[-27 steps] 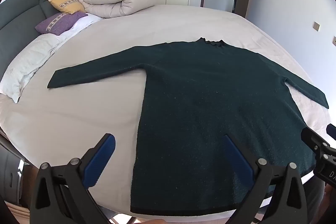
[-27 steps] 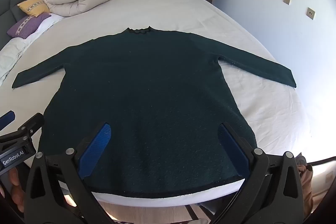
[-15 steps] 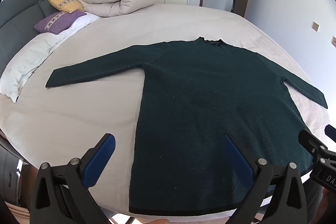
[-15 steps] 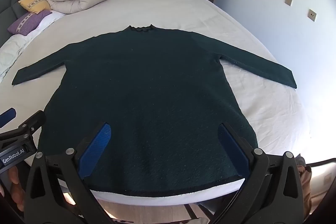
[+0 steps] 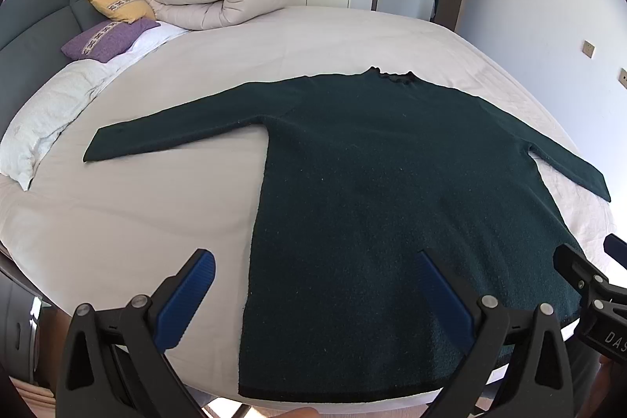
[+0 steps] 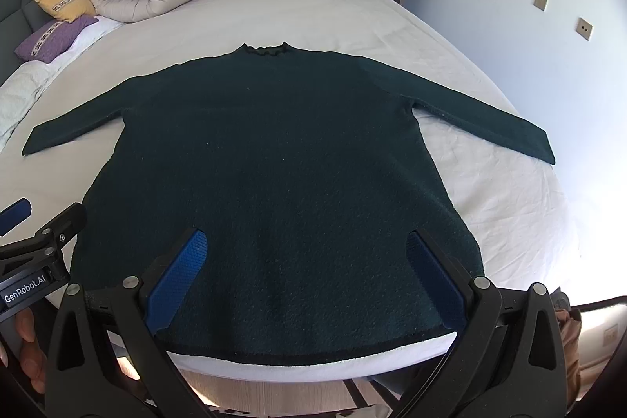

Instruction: Fold small clothes

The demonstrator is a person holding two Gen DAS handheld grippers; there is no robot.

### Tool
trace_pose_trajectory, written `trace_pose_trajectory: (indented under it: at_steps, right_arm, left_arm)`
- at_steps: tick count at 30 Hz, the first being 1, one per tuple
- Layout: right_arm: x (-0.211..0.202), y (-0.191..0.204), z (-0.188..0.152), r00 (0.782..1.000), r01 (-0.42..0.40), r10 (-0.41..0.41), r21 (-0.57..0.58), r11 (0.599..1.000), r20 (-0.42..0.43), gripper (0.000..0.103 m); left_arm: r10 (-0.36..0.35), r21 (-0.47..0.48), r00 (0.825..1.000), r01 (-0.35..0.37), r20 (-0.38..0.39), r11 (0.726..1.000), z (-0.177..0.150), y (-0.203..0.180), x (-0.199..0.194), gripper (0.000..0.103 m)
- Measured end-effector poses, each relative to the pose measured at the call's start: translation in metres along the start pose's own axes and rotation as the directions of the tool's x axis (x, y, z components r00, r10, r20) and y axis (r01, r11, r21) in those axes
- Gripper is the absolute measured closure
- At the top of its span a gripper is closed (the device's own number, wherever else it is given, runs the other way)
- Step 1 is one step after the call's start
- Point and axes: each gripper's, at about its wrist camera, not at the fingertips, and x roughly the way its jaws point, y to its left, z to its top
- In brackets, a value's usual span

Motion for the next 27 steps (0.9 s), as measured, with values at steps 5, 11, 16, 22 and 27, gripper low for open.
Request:
trace_pose_trajectory:
  at_steps: [5, 11, 16, 22, 27]
  right_arm:
    - [0.0, 0.001, -0.001, 1.0, 0.004, -0.004, -0.002, 1.0, -0.001, 0.0]
    - [0.001, 0.001, -0.002, 1.0, 0.003, -0.003, -0.002, 1.0, -0.002, 0.0]
    - [0.001, 0.004, -0.005, 1.0, 0.003, -0.003, -0.002, 1.0, -0.003, 0.0]
    - [0.002, 0.007, -0.01, 1.0, 0.003, -0.003, 0.0, 1.0, -0.007, 0.0]
    - [0.003, 0.007, -0.011, 1.0, 0.001, -0.001, 0.002, 1.0, -0.012, 0.0]
  left_arm:
    - [0.0, 0.0, 1.0, 0.0, -0.001, 1.0, 0.0, 0.0, 0.0, 0.0]
    - [-0.003, -0.002, 1.0, 0.003, -0.003, 1.0, 0.0, 0.001, -0.002, 0.0]
    - [-0.005, -0.003, 1.0, 0.005, -0.005, 1.0, -0.001, 0.003, 0.0, 0.0]
    - [-0.006, -0.006, 1.0, 0.006, -0.01, 1.0, -0.002, 0.004, 0.0, 0.0]
    - [-0.007, -0.006, 1.0, 0.007, -0.009, 1.0, -0.002, 0.004, 0.0, 0.0]
